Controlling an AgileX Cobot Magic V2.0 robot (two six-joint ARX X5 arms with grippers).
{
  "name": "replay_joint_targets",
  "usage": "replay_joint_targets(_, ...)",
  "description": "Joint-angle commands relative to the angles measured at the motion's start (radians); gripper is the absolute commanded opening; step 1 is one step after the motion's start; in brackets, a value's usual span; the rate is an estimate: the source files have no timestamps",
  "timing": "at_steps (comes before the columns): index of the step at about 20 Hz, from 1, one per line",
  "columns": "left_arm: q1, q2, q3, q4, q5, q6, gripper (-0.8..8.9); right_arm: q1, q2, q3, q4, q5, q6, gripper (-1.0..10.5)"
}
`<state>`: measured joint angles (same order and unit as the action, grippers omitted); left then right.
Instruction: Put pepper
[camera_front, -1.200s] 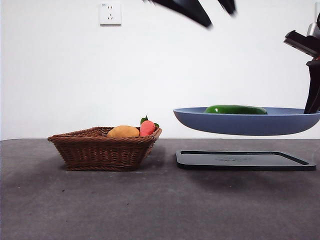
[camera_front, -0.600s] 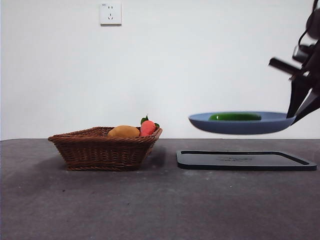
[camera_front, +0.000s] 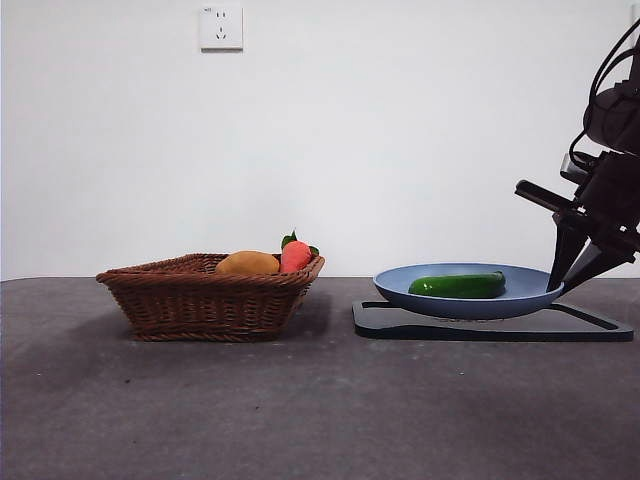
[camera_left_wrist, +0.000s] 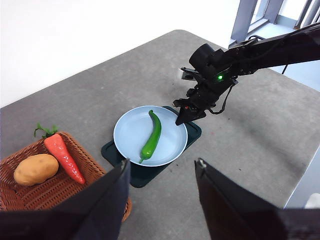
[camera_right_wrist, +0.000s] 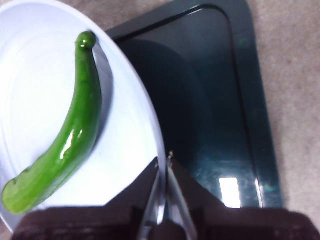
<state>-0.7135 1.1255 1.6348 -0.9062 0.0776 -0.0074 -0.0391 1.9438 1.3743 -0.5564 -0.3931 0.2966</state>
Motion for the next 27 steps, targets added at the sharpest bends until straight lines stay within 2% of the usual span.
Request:
replay_joint_targets(1, -0.005, 0.008, 0.023, 0.007, 0.000, 0.008, 2.32, -0.001, 0.034, 0.024, 0.006, 0.009, -0.002, 0.0)
replay_joint_targets(8, -0.005, 0.008, 0.023, 0.005, 0.000, 0.008, 2.32, -0.001, 0.070, 0.024, 0.002, 0.007, -0.005, 0.1)
replay_joint_targets(12, -0.005, 0.008, 0.023, 0.005, 0.000, 0.008, 2.32, -0.001, 0.067, 0.024, 0.001, 0.007, -0.025, 1.4)
replay_joint_targets(15, -0.005, 0.008, 0.023, 0.002, 0.000, 0.008, 2.32, -0.002, 0.031, 0.024, -0.011, 0.009, -0.025, 1.6)
replay_joint_targets(18, -0.005, 0.008, 0.023, -0.014, 0.000, 0.010, 2.32, -0.007, -0.072, 0.024, -0.058, 0.010, -0.037, 1.6)
replay_joint_targets(21, -0.005, 0.016, 0.023, -0.029, -0.002, 0.039, 2.32, -0.002, -0.220, 0.024, -0.166, 0.008, -0.101, 1.6)
replay_joint_targets(25, -0.005, 0.026, 0.023, -0.053, -0.010, 0.040, 2.32, 0.077, -0.433, 0.024, -0.345, 0.007, -0.209, 1.6)
replay_joint_targets(27, -0.005, 0.031, 0.023, -0.064, -0.010, 0.039, 2.32, 0.133, -0.538, 0.024, -0.431, 0.007, -0.239, 1.5)
